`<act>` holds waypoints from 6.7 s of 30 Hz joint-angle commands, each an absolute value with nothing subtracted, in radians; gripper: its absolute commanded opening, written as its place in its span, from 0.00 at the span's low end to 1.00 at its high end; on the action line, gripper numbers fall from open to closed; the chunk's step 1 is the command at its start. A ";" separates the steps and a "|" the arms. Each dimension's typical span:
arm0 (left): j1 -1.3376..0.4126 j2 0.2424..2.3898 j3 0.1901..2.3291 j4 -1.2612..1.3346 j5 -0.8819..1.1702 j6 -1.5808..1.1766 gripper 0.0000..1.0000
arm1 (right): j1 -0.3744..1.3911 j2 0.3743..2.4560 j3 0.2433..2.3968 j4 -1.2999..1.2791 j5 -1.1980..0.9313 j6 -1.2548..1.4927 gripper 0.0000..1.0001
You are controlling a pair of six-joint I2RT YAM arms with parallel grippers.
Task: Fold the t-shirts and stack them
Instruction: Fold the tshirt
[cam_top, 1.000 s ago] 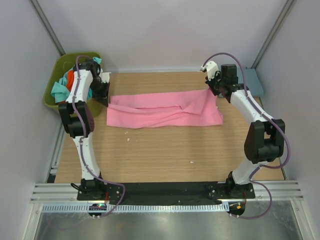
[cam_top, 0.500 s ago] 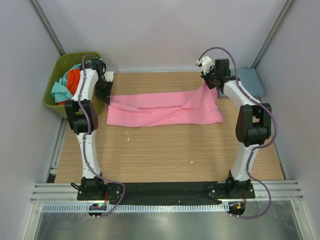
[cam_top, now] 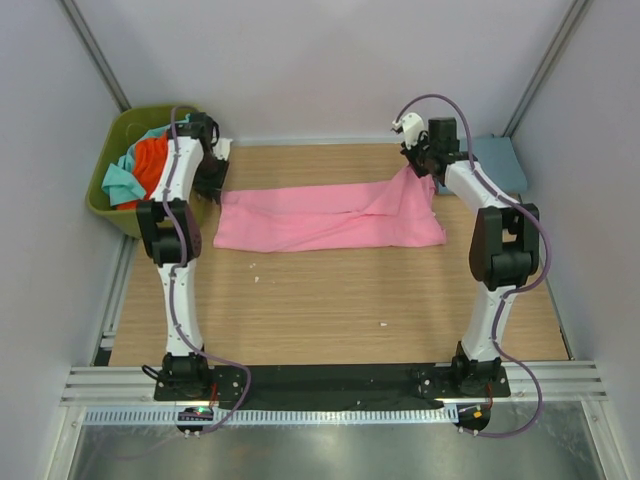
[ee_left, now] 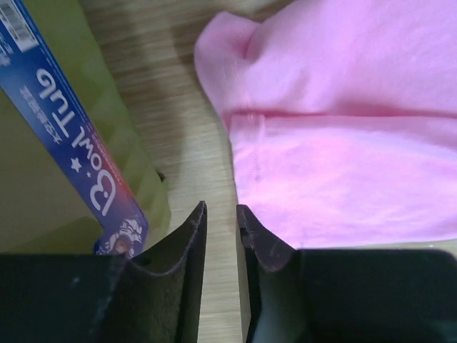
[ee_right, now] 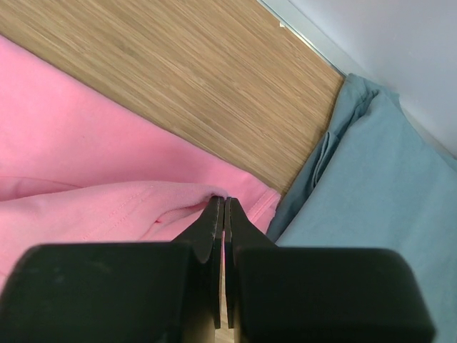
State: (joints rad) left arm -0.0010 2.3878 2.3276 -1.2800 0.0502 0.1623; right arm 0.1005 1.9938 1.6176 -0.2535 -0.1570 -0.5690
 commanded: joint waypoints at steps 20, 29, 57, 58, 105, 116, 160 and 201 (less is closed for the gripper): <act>-0.146 2.200 1.916 -1.042 0.055 0.169 0.32 | 0.087 1.973 1.712 -0.527 -0.286 -0.264 0.53; -0.144 2.250 1.879 -0.999 0.057 0.123 0.31 | 0.086 2.049 1.672 -0.667 -0.454 -0.304 0.47; -0.147 2.247 1.778 -0.968 0.017 0.112 0.30 | 0.103 2.160 1.753 -0.654 -0.528 -0.319 0.11; -0.146 2.244 1.775 -0.966 0.015 0.110 0.30 | 0.103 2.160 1.764 -0.655 -0.526 -0.318 0.07; -0.176 2.138 1.723 -0.956 -0.021 0.118 0.35 | 0.160 2.072 1.638 -0.416 -0.201 -0.187 0.45; -0.201 2.114 1.579 -0.936 -0.100 0.130 0.35 | 0.158 2.247 1.770 -0.449 -0.167 -0.189 0.45; -0.462 1.850 1.232 -0.969 -0.114 0.348 0.49 | 0.199 2.077 1.784 -0.428 -0.048 -0.147 0.57; -0.943 2.103 1.463 -1.154 0.253 0.265 0.02 | 0.334 2.692 2.509 -0.578 -0.113 -0.110 0.62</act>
